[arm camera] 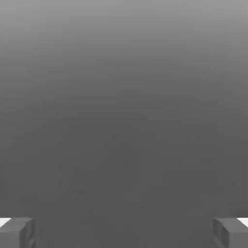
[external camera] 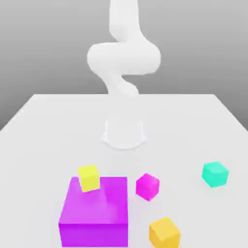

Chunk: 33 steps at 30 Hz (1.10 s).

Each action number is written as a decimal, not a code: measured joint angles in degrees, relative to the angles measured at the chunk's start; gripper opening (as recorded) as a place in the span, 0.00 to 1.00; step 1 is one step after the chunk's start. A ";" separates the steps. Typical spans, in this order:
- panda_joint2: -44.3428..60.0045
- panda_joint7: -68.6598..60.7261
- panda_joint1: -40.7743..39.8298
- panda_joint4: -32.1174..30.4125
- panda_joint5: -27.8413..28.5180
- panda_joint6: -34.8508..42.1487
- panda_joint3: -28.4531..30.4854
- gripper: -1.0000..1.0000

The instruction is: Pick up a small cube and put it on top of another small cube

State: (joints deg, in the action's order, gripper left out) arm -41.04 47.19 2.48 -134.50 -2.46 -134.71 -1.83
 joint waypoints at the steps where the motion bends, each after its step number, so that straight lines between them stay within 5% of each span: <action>1: 2.13 0.64 1.10 -1.19 -1.04 -1.29 -0.92 0.50; 10: 19.41 7.87 9.77 -11.04 -6.94 -11.88 -11.19 0.50; 16: 30.99 16.14 14.25 -17.64 -6.00 -19.20 -19.69 0.50; 21: 41.39 28.92 19.75 -23.21 3.07 -25.44 -24.44 0.50; 28: 56.27 43.86 30.83 -21.85 21.42 -36.13 -9.81 0.50; 29: 57.61 44.62 32.42 -21.57 22.34 -37.26 -8.01 0.00; 33: 57.62 44.69 32.41 -21.57 22.41 -37.36 -8.01 0.00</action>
State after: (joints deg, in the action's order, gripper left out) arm 16.58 91.88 34.89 -156.07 19.95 -172.07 -9.85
